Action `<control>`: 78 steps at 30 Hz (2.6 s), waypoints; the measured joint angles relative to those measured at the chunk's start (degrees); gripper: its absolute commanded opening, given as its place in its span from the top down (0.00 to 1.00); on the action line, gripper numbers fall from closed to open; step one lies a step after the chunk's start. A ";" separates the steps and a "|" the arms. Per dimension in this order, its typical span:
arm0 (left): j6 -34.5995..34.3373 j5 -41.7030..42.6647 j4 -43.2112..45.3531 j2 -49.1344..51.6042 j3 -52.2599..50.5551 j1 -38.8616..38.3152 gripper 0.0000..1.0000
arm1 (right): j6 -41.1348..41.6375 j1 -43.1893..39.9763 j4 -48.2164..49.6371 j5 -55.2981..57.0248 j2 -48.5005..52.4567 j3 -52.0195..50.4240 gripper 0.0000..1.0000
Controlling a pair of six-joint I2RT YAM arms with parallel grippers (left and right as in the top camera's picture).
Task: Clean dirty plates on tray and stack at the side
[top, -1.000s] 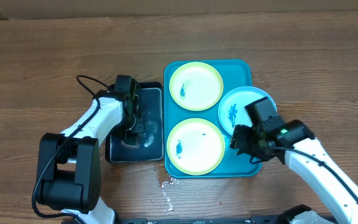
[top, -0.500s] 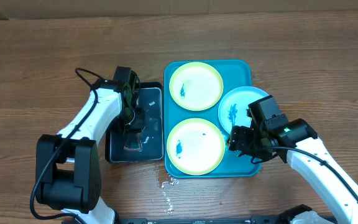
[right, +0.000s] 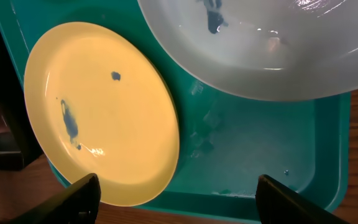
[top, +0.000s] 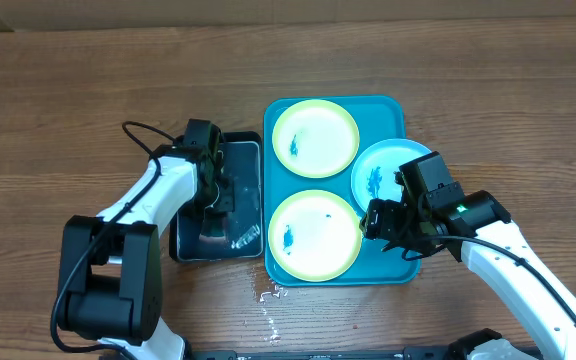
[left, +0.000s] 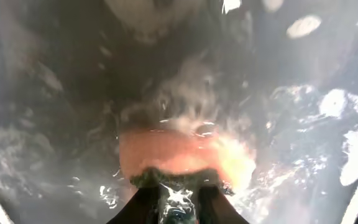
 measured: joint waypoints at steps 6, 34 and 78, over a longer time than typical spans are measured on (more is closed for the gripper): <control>0.00 0.48 -5.70 0.00 1.42 -0.02 0.55 | -0.07 0.00 -0.22 0.00 0.00 -1.07 0.19; 0.04 1.44 -4.24 0.17 0.37 -0.02 0.96 | -0.09 0.00 0.00 0.00 0.00 -1.29 0.18; -0.13 0.81 -24.94 -0.24 22.77 -0.39 0.96 | -4.48 0.00 7.41 -3.39 9.79 -1.38 0.49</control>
